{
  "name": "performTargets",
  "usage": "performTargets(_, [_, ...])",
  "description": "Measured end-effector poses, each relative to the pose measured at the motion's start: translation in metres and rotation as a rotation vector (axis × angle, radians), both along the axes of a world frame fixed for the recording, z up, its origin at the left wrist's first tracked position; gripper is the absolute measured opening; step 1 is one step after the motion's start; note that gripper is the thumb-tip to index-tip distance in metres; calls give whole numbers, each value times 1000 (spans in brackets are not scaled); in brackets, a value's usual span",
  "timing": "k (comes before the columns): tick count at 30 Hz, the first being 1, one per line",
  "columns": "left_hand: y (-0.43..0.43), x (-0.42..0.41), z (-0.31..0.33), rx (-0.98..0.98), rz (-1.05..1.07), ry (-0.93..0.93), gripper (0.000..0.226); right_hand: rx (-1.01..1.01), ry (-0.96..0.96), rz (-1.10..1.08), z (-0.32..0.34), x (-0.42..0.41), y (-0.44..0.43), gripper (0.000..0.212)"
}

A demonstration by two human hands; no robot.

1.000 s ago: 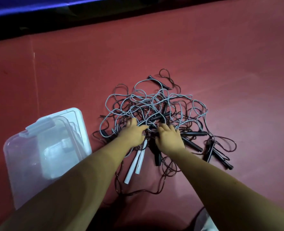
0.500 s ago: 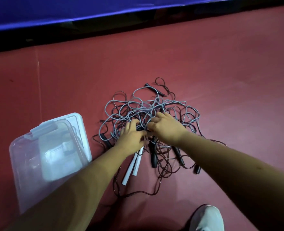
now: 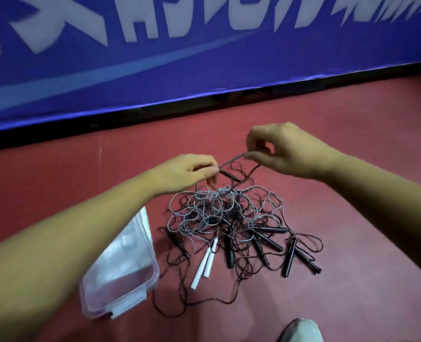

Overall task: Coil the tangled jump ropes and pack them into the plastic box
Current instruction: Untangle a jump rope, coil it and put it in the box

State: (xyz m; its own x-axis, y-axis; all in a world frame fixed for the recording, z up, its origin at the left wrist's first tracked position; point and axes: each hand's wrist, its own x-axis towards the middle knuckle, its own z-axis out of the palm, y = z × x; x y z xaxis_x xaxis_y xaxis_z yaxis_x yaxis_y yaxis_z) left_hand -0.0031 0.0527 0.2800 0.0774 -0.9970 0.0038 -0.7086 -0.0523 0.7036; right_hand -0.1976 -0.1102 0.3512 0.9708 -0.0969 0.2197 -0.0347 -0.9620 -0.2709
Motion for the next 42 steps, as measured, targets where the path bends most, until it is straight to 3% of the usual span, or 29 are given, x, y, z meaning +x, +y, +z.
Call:
performTargets(5, [38, -2, 44, 67, 8, -121, 23, -28, -25, -60, 43, -28, 17, 17])
performTargets(7, [50, -14, 60, -15, 48, -143, 24, -64, 82, -153, 41, -37, 25, 15])
performTargets(9, [58, -35, 79, -106, 58, -196, 25, -46, 248, -204, 42, -43, 39, 27])
performTargets(11, [63, -58, 97, -213, 43, -283, 24, 125, 307, -154, 41, -45, 62, 48])
performTargets(12, [65, -69, 105, -266, 34, -321, 24, 242, 276, -107, 40, -44, 75, 47])
performTargets(15, [70, -83, 118, -352, 29, -364, 29, 474, 140, -28, 39, -38, 110, 22])
performTargets(16, [74, -83, 119, -365, 47, -353, 28, 494, 73, -25, 39, -39, 114, 22])
performTargets(19, [91, -72, 110, -298, 91, -247, 34, 366, -76, 0, 45, -48, 109, 30])
performTargets(21, [103, -62, 96, -150, 25, -235, 45, 191, -66, 43, 50, -55, 103, 33])
performTargets(23, [112, -46, 80, -5, -23, -245, 41, 42, -91, 40, 54, -58, 95, 33])
performTargets(27, [122, -4, 72, 86, 114, -38, 32, 26, -234, -128, 63, -66, 68, 32])
performTargets(29, [125, 0, 80, 14, 180, 22, 34, 15, -97, -219, 58, -70, 53, 29])
performTargets(31, [125, -14, 92, -85, 187, 64, 31, 68, 192, -255, 49, -71, 48, 20])
performTargets(33, [123, -38, 106, -125, 121, 74, 25, 266, 381, -200, 38, -67, 62, 60])
performTargets(34, [123, -50, 110, -128, 79, 40, 24, 399, 382, -144, 34, -61, 71, 79])
performTargets(35, [122, -60, 111, -129, 40, -11, 24, 498, 362, -93, 31, -55, 83, 84])
performTargets(37, [119, -72, 110, -135, 8, -115, 27, 604, 311, -16, 31, -44, 105, 52])
performTargets(38, [117, -73, 109, -143, 27, -142, 28, 581, 287, 12, 32, -38, 116, 27])
performTargets(39, [117, -70, 107, -149, 56, -154, 28, 567, 262, 27, 35, -34, 125, 16])
performTargets(42, [121, -60, 101, -106, 55, -58, 30, 599, 183, 57, 43, -32, 130, 27])
